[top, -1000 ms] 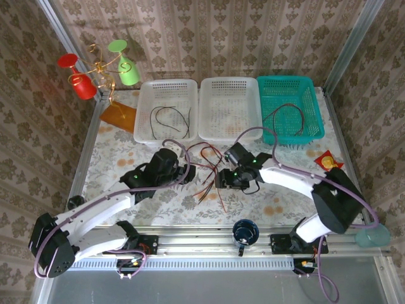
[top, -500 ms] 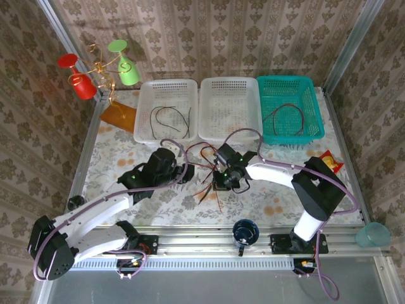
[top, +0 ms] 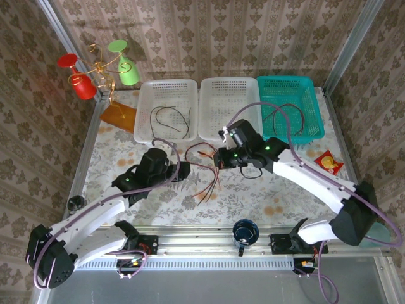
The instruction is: Untangle the cables
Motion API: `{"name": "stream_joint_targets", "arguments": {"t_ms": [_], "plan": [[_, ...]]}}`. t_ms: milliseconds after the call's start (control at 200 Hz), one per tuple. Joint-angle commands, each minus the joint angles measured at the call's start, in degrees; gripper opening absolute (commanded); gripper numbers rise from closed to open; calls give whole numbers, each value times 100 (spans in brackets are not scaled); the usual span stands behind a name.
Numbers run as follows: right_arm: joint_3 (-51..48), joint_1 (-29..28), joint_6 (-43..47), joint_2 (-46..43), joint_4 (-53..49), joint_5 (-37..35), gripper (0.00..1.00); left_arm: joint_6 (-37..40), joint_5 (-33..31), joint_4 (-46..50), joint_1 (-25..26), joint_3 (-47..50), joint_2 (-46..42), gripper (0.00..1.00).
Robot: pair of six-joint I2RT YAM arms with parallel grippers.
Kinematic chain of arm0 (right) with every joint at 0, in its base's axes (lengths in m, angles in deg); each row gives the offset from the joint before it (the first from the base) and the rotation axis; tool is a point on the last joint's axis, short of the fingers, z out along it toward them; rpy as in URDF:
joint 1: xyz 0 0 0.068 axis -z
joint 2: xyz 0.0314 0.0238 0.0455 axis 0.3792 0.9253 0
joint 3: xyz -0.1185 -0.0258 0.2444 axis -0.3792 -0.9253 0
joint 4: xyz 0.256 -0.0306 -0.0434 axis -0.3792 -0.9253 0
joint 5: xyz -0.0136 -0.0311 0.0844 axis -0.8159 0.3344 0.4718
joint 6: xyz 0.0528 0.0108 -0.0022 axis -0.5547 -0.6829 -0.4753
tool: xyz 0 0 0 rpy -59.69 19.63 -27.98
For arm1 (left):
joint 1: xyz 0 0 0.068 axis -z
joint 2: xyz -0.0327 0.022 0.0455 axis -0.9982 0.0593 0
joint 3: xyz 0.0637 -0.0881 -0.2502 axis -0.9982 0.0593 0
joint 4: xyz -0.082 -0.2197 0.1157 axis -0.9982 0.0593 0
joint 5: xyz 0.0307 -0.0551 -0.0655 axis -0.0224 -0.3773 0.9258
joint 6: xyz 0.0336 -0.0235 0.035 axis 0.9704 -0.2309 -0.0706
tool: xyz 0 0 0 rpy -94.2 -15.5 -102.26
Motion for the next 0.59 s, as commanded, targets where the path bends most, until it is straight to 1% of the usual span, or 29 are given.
{"name": "stream_joint_targets", "arguments": {"t_ms": [0, 185, 465, 530, 590], "plan": [[197, 55, 204, -364, -4, -118, 0, -8, 166, 12, -136, -39, -186, 70], [256, 181, 197, -854, 620, -36, 0, 26, 273, 92, -328, -23, -390, 70], [303, 545, 215, -1255, 1340, 354, 0, 567, 417, 92, -495, -13, -705, 72], [351, 629, 202, -1287, 1423, 412, 0, 756, 540, -69, -524, 28, -834, 74], [411, 689, 190, -1313, 1462, 495, 0, 789, 695, -518, -517, 162, -1049, 76]]}}
